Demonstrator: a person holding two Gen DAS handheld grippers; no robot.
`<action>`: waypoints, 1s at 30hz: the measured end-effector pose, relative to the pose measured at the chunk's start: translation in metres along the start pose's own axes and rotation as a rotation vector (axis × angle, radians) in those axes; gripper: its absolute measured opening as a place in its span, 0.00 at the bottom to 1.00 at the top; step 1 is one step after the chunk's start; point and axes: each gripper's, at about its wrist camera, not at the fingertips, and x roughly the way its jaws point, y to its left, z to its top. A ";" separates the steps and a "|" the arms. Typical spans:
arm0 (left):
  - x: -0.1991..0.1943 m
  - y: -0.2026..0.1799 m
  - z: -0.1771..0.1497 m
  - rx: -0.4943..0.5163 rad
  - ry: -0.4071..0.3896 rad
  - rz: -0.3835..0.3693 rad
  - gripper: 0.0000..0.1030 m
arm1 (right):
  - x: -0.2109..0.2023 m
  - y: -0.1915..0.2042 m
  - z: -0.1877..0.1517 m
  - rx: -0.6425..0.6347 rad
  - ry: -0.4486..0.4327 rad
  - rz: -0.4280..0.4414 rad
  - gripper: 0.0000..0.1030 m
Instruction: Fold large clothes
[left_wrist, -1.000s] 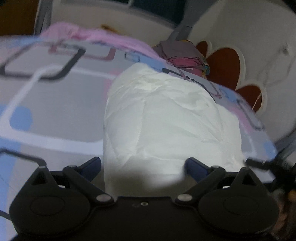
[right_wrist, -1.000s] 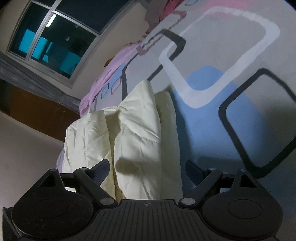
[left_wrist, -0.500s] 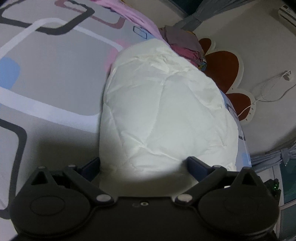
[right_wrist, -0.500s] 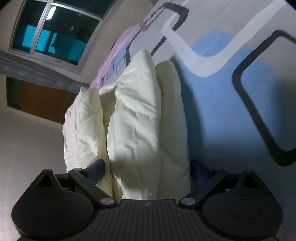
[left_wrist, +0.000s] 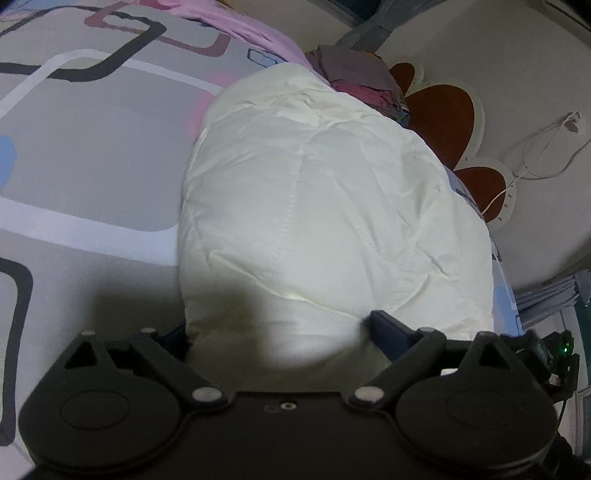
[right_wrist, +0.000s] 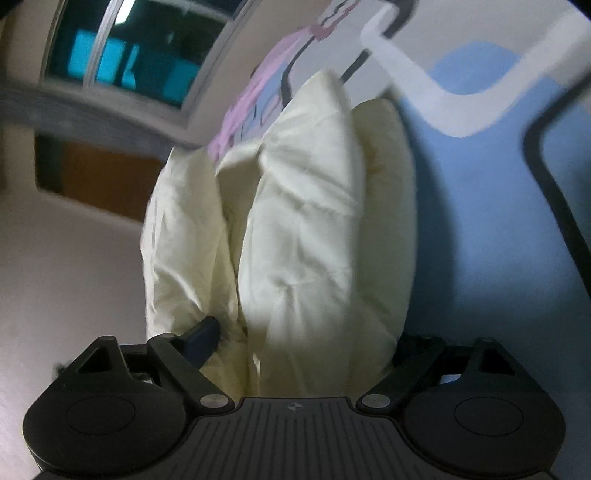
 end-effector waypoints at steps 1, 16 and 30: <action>-0.001 -0.001 0.000 0.001 -0.003 0.001 0.91 | -0.007 -0.005 0.000 0.020 -0.017 0.022 0.91; 0.004 -0.004 0.006 -0.009 0.012 0.004 0.91 | 0.015 0.026 0.001 -0.219 0.064 -0.161 1.00; -0.010 -0.003 0.030 0.135 0.040 -0.092 0.62 | 0.025 0.054 -0.014 -0.239 0.057 -0.146 0.61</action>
